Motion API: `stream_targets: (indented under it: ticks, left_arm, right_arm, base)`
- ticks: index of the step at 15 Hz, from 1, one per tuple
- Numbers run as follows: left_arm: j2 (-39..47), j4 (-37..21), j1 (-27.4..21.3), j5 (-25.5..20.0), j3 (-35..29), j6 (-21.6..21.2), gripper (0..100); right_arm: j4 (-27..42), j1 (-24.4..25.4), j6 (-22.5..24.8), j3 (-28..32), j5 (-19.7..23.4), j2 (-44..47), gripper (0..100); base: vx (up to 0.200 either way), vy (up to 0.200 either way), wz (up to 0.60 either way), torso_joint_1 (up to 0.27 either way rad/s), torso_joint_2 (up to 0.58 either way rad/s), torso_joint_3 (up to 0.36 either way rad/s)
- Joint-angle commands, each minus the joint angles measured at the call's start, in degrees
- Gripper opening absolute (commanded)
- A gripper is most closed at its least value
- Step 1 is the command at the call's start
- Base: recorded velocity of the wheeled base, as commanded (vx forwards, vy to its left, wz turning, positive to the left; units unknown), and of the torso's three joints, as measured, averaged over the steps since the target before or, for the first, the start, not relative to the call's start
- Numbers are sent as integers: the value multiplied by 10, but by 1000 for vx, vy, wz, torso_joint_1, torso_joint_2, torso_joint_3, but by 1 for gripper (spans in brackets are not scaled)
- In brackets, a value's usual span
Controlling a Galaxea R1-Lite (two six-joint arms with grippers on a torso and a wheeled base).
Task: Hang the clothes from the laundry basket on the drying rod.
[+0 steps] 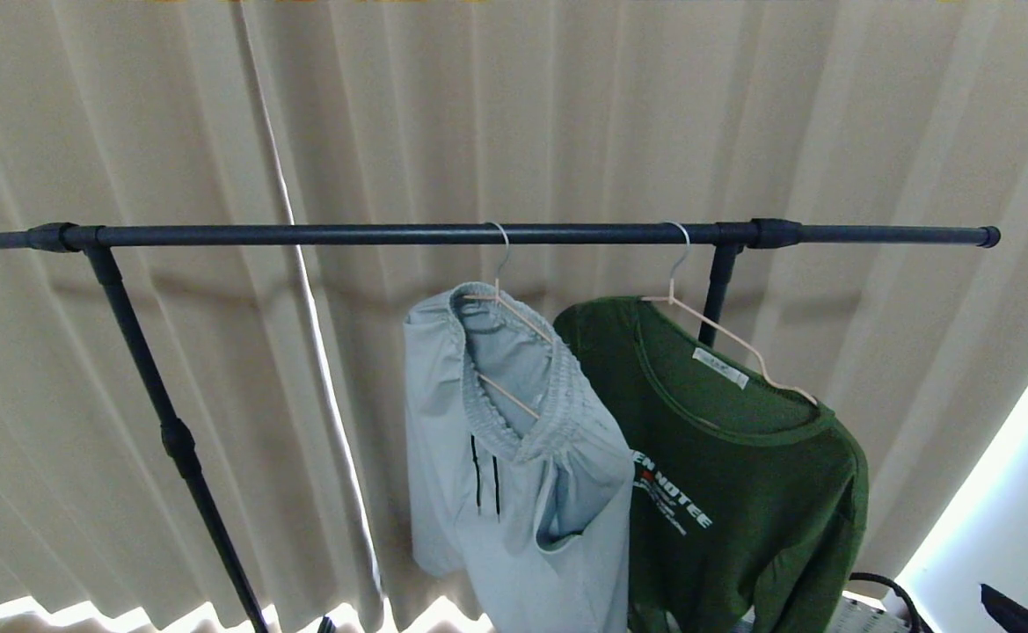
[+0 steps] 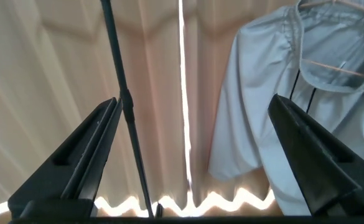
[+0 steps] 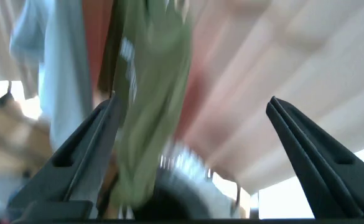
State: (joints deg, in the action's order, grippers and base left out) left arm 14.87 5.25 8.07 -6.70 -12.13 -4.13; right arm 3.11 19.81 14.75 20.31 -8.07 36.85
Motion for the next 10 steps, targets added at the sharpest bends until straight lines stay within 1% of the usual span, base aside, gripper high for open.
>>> stream_targets:
  ticks: [1,2,4,5,6,7,8,9,10]
  left_arm:
    - [-72,-28,0,0,3,0,100]
    - [-86,-59,-2,-1,4,0,100]
    - [-91,-85,-2,-2,11,1,100]
    - [-91,-84,-2,-2,21,1,100]
    - [-91,-84,-2,-2,24,0,100]
    - [-91,-84,-2,-3,33,0,100]
    - [-91,-83,-2,-3,35,-1,100]
    - [-91,-83,-2,-4,37,-2,100]
    - [-91,-84,-6,-5,38,-3,100]
  right_arm:
    - [81,-50,0,-3,-6,-95,100]
    - [124,-80,-1,-3,-6,-118,100]
    - [155,-111,-1,-4,-5,-147,100]
    - [160,-116,-3,-20,-5,-180,100]
    - [160,-116,-5,-27,-5,-194,100]
    - [159,-116,-8,-55,1,-244,100]
    - [158,-115,-10,-64,2,-266,100]
    - [155,-105,-15,-91,0,-318,100]
    - [143,-105,-40,-103,0,-315,100]
  base:
    - [0,0,0,0,0,0]
    - [0,0,0,0,0,0]
    - [0,0,0,0,0,0]
    - [0,0,0,0,0,0]
    - [0,0,0,0,0,0]
    - [0,0,0,0,0,0]
    - [0,0,0,0,0,0]
    - [0,0,0,0,0,0]
    - [0,0,0,0,0,0]
